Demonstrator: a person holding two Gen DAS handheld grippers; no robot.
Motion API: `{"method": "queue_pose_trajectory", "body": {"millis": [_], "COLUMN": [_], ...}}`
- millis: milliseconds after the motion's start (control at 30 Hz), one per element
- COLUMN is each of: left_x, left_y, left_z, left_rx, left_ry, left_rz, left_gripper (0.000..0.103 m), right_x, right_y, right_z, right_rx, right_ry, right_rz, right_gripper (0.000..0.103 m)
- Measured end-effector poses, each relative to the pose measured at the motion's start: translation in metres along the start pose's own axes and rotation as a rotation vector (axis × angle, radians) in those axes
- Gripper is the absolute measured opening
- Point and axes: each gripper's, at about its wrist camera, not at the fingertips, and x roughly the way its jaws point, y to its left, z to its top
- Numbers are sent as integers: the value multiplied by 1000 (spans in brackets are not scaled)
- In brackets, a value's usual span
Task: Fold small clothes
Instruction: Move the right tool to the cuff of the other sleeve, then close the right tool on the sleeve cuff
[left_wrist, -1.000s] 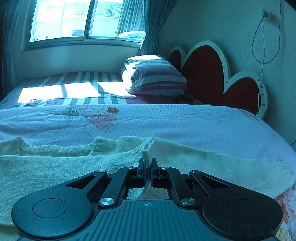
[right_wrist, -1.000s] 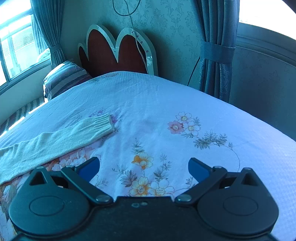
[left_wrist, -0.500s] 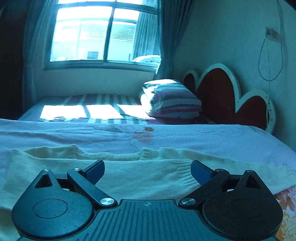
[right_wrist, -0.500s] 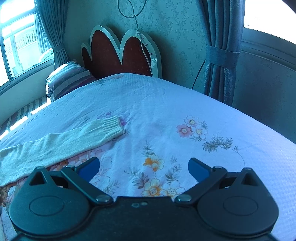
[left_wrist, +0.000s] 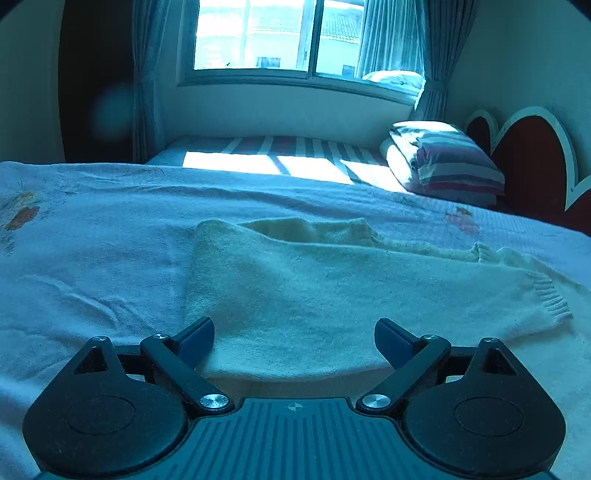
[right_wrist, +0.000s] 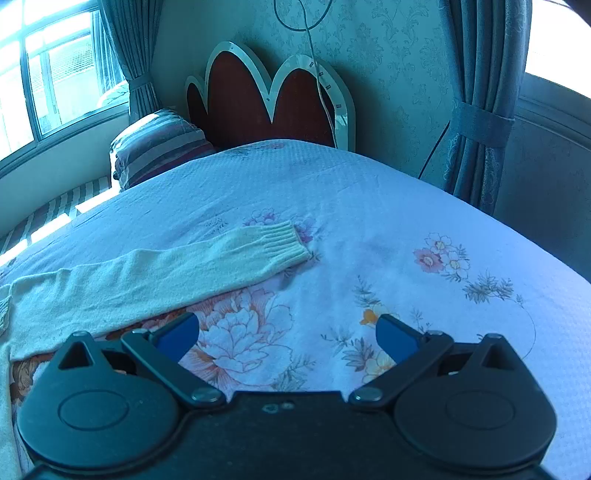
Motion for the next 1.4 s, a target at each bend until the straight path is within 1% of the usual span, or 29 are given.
{"method": "queue_pose_trajectory", "body": {"millis": [33, 67, 100, 167, 200, 300, 333, 367, 400, 433, 500, 533, 567, 600, 667, 800, 833, 867, 900, 933, 967, 1000, 1033, 1067, 1133, 1200, 1267, 1333, 1400], "left_x": [3, 2, -2, -4, -2, 19, 31, 49, 52, 49, 36, 31, 28, 24, 16, -7, -10, -15, -20, -23, -28, -30, -34, -37, -39, -41, -43, -43, -43], "left_y": [0, 0, 2, 10, 16, 34, 39, 44, 51, 55, 56, 58, 60, 62, 65, 78, 80, 82, 86, 88, 91, 94, 96, 99, 104, 111, 114, 118, 121], "left_z": [-1, 0, 4, 14, 21, 35, 36, 36, 36, 38, 39, 37, 34, 30, 21, -1, -5, -10, -15, -19, -23, -25, -27, -29, -31, -33, -38, -41, -43], "left_rx": [18, 16, 4, -19, -35, -78, -76, -72, -116, -143, -135, -144, -156, -160, -148, -145, -145, -145, -144, -144, -144, -144, -142, -140, -148, -167, -186, -208, -228], "left_ry": [14, -4, -39, -95, -104, -73, -28, 63, 49, 40, -37, -53, -53, -54, -60, -59, -57, -57, -50, -44, -41, -40, -39, -38, -35, -29, -23, -20, -14], "left_rz": [14, 18, 19, 60, 74, 150, 176, 176, 151, 158, 157, 151, 134, 122, 130, 144, 149, 161, 172, 181, 194, 204, 215, 228, 243, 251, 260, 262, 262], "left_gripper": [93, 93, 93, 93, 93, 93, 93, 93, 94, 94, 94, 94, 94, 94, 94, 94, 94, 94, 94, 94, 94, 94, 94, 94, 94, 94, 94, 94, 94], "right_x": [1, 3, 5, 6, 6, 9, 11, 14, 17, 19, 27, 30, 32, 35, 44, 65, 71, 76, 83, 88, 96, 103, 106, 107, 109, 107, 100, 93, 94], "right_y": [3, 5, 8, 12, 14, 20, 21, 24, 25, 25, 28, 28, 29, 27, 25, 16, 11, 6, 0, -5, -11, -18, -23, -28, -32, -34, -38, -44, -47], "right_z": [1, 2, 2, 4, 6, 8, 8, 9, 9, 10, 12, 13, 15, 16, 18, 21, 22, 22, 23, 23, 23, 23, 23, 22, 23, 23, 21, 14, 8], "right_rx": [-1, -3, -7, -3, -2, -20, -22, -19, -14, -10, -5, -3, 5, 26, 73, 136, 163, 189, 220, 244, 272, 307, 333, 365, 399, 432, 478, 545, 588], "right_ry": [-2, -1, 2, -4, -11, -18, -19, -18, -18, -19, -17, -18, -26, -36, -39, -48, -42, -36, -28, -15, 10, 28, 29, 26, 24, 39, 42, 51, 65], "right_rz": [1, 0, -6, -6, -2, -6, -7, -9, -10, -11, -20, -18, -8, 25, 81, 110, 119, 132, 146, 161, 164, 159, 172, 190, 211, 225, 234, 260, 305], "right_gripper": [102, 102, 102, 102, 102, 102, 102, 102, 102, 102, 102, 102, 101, 101, 99, 97, 95, 88, 77, 40, 28, 29, 30, 34, 38, 45, 57, 59, 59]}}
